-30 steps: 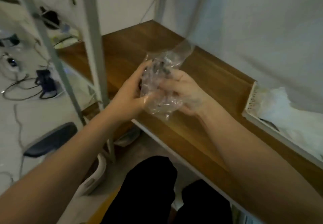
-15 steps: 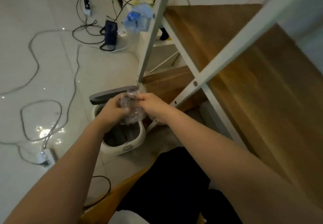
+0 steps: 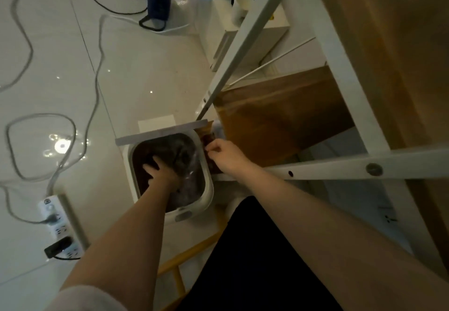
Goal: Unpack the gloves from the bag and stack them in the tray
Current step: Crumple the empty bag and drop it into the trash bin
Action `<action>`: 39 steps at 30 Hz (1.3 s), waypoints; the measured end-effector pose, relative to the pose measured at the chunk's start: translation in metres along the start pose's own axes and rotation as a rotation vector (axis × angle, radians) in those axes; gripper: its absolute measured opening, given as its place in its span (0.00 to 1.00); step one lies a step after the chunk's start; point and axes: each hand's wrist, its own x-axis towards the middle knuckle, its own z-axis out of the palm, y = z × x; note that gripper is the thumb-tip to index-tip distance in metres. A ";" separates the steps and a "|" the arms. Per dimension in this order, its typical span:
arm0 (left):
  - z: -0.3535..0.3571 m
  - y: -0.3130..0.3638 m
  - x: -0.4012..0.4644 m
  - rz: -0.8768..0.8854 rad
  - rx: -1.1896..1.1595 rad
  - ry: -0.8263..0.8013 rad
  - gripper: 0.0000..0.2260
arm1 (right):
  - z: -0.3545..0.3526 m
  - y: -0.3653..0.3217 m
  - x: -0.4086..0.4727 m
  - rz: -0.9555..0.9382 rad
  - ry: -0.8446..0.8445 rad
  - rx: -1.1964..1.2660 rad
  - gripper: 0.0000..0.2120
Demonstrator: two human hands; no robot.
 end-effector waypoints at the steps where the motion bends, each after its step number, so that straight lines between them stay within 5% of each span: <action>1: 0.003 -0.008 0.007 -0.017 0.136 -0.055 0.42 | 0.001 -0.001 0.003 0.003 -0.008 -0.009 0.12; 4: 0.007 -0.010 0.008 0.023 0.372 -0.029 0.32 | -0.003 -0.003 0.002 0.010 -0.038 -0.042 0.12; 6: 0.001 0.006 -0.004 0.113 0.308 0.162 0.19 | -0.010 -0.004 -0.005 0.000 -0.034 -0.038 0.12; 10: -0.020 0.043 -0.048 0.534 0.199 0.445 0.06 | -0.021 -0.012 -0.031 -0.078 -0.003 0.025 0.13; 13: -0.031 0.053 -0.090 0.895 0.080 0.296 0.04 | -0.029 -0.021 -0.062 -0.166 0.020 0.040 0.14; 19: -0.036 0.079 -0.186 1.216 0.095 0.101 0.03 | -0.069 -0.025 -0.170 -0.346 0.124 0.092 0.13; 21: -0.035 0.085 -0.227 1.367 0.121 -0.001 0.12 | -0.084 -0.016 -0.215 -0.454 0.140 0.115 0.10; 23: -0.026 0.089 -0.277 1.488 0.182 -0.112 0.17 | -0.099 0.001 -0.267 -0.539 0.234 0.171 0.09; 26: -0.008 0.104 -0.339 1.667 0.252 -0.123 0.10 | -0.119 0.035 -0.329 -0.591 0.462 0.196 0.10; 28: 0.009 0.119 -0.372 1.743 0.278 -0.062 0.04 | -0.127 0.061 -0.362 -0.572 0.635 0.150 0.10; 39: 0.189 0.216 -0.495 1.803 0.642 -0.131 0.14 | -0.131 0.248 -0.495 -0.072 1.274 0.311 0.06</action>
